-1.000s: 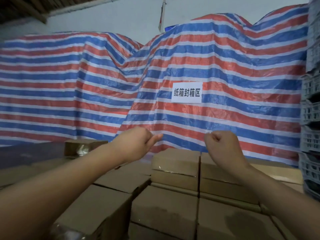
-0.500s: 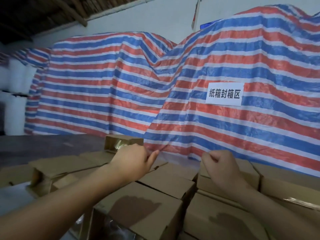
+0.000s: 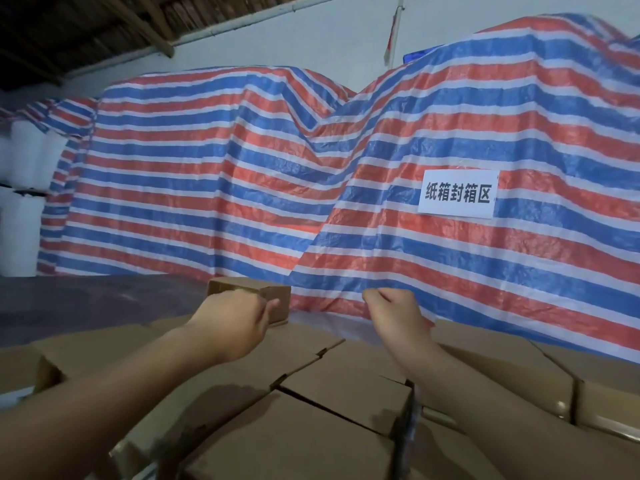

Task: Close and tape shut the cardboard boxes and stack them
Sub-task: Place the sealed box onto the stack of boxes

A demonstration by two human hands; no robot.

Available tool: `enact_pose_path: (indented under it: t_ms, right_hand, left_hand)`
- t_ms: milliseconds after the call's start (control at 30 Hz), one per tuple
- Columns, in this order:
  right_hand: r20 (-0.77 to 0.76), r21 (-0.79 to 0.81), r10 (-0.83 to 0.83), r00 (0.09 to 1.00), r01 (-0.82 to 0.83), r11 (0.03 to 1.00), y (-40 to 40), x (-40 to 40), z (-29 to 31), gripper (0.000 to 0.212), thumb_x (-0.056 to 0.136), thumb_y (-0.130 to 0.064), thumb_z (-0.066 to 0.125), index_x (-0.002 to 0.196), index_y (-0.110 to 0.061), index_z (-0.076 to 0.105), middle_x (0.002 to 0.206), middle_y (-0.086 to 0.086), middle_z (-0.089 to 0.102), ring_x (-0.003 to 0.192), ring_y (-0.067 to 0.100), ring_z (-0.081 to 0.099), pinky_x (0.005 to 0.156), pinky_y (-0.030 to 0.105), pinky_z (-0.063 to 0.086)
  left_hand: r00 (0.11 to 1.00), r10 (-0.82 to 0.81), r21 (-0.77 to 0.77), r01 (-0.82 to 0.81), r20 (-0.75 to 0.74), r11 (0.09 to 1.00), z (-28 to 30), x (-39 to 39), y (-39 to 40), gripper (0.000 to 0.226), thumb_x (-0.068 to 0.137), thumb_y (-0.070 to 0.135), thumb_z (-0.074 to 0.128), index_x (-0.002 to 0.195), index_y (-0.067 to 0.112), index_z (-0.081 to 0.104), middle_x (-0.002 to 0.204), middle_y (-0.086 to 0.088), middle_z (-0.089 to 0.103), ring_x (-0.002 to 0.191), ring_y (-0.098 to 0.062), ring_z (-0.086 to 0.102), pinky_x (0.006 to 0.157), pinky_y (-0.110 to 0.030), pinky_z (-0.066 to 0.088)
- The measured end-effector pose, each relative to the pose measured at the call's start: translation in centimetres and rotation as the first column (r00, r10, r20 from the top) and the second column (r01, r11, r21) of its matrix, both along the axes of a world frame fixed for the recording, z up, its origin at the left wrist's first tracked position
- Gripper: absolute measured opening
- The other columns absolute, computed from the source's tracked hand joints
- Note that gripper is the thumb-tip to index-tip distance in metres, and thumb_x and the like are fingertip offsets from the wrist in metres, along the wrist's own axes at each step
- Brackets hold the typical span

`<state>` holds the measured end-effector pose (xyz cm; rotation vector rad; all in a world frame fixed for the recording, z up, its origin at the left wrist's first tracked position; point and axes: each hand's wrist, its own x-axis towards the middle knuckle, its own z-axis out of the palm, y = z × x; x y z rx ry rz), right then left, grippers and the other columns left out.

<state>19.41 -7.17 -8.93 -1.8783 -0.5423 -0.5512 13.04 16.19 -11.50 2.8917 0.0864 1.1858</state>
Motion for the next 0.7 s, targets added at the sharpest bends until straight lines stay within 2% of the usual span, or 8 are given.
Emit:
enact_pose_path:
  t_ms: [100, 167, 267, 500, 567, 600, 667, 700]
  right_hand:
    - [-0.028, 0.012, 0.060, 0.998, -0.060, 0.998, 2.5, 1.8, 1.1, 0.044, 0.093, -0.012, 0.050, 0.054, -0.019, 0.030, 0.042, -0.011, 0.026, 0.036, 0.005, 0.028, 0.042, 0.019, 0.026]
    - [-0.043, -0.004, 0.083, 0.996, -0.084, 0.996, 4.3, 3.0, 1.8, 0.044, 0.093, -0.016, 0.049, 0.053, -0.021, 0.032, 0.041, -0.013, 0.027, 0.038, 0.004, 0.029, 0.041, 0.018, 0.027]
    - [-0.035, -0.086, 0.097, 0.995, -0.100, 0.991, 7.3, 5.2, 2.4, 0.042, 0.092, -0.025, 0.052, 0.055, -0.021, 0.033, 0.046, -0.009, 0.028, 0.046, 0.012, 0.030, 0.051, 0.027, 0.027]
    - [0.038, -0.371, 0.067, 0.997, -0.048, 0.927, 14.4, 11.0, 3.6, 0.029, 0.089, -0.036, 0.057, 0.068, -0.022, 0.046, 0.054, -0.007, 0.039, 0.051, 0.011, 0.042, 0.051, 0.027, 0.033]
    - [0.063, -0.460, 0.050, 0.997, -0.016, 0.888, 16.3, 12.9, 3.6, 0.023, 0.087, -0.041, 0.057, 0.082, -0.018, 0.058, 0.070, -0.003, 0.054, 0.067, 0.014, 0.054, 0.059, 0.029, 0.041]
    - [0.068, -0.505, 0.045, 0.997, -0.005, 0.863, 17.2, 13.9, 3.5, 0.031, 0.087, -0.044, 0.057, 0.099, -0.017, 0.063, 0.089, -0.001, 0.062, 0.083, 0.018, 0.061, 0.067, 0.031, 0.046]
    - [0.094, -0.587, 0.037, 0.995, 0.025, 0.809, 18.8, 15.8, 3.1, 0.059, 0.086, -0.052, 0.056, 0.133, -0.017, 0.055, 0.130, 0.002, 0.059, 0.115, 0.024, 0.058, 0.085, 0.034, 0.049]
    - [0.115, -0.621, 0.038, 0.993, 0.042, 0.783, 19.6, 16.6, 2.8, 0.069, 0.086, -0.056, 0.057, 0.142, -0.018, 0.047, 0.142, 0.003, 0.053, 0.125, 0.026, 0.053, 0.090, 0.035, 0.047]
  left_hand:
    - [1.000, 0.010, -0.023, -0.010, 0.013, 1.000, 0.4, 1.7, 2.3, 0.042, 0.103, 0.047, 0.028, 0.071, 0.031, 0.049, 0.066, 0.012, 0.055, 0.058, -0.005, 0.057, 0.054, -0.020, 0.044]
    - [0.999, 0.027, -0.032, -0.026, 0.032, 0.999, 0.6, 2.8, 4.0, 0.033, 0.103, 0.043, 0.034, 0.078, 0.031, 0.052, 0.070, 0.012, 0.057, 0.062, -0.005, 0.058, 0.061, -0.023, 0.052]
    - [0.995, 0.090, -0.017, -0.089, 0.033, 0.996, 0.9, 4.7, 6.5, 0.023, 0.101, 0.042, 0.038, 0.095, 0.026, 0.054, 0.083, 0.007, 0.058, 0.073, -0.008, 0.059, 0.072, -0.032, 0.056]
    - [0.982, 0.179, 0.091, -0.173, -0.062, 0.981, 0.9, 9.1, 11.2, 0.028, 0.099, 0.041, 0.043, 0.123, 0.027, 0.052, 0.108, 0.003, 0.054, 0.097, -0.013, 0.054, 0.088, -0.035, 0.052]
    - [0.973, 0.215, 0.147, -0.201, -0.088, 0.968, 1.1, 10.4, 12.3, 0.035, 0.099, 0.041, 0.045, 0.130, 0.027, 0.048, 0.122, 0.001, 0.054, 0.110, -0.017, 0.052, 0.095, -0.037, 0.048]
    - [0.967, 0.233, 0.179, -0.212, -0.104, 0.961, 1.1, 11.2, 12.9, 0.039, 0.099, 0.040, 0.045, 0.135, 0.027, 0.045, 0.130, -0.001, 0.052, 0.118, -0.020, 0.050, 0.099, -0.039, 0.045]
    - [0.953, 0.267, 0.240, -0.228, -0.144, 0.943, 1.1, 12.8, 13.8, 0.048, 0.099, 0.041, 0.044, 0.145, 0.027, 0.036, 0.146, -0.004, 0.042, 0.132, -0.024, 0.042, 0.106, -0.042, 0.038]
    - [0.945, 0.283, 0.267, -0.234, -0.162, 0.935, 1.2, 13.7, 14.2, 0.052, 0.100, 0.042, 0.043, 0.149, 0.027, 0.031, 0.151, -0.005, 0.037, 0.137, -0.025, 0.037, 0.109, -0.044, 0.035]
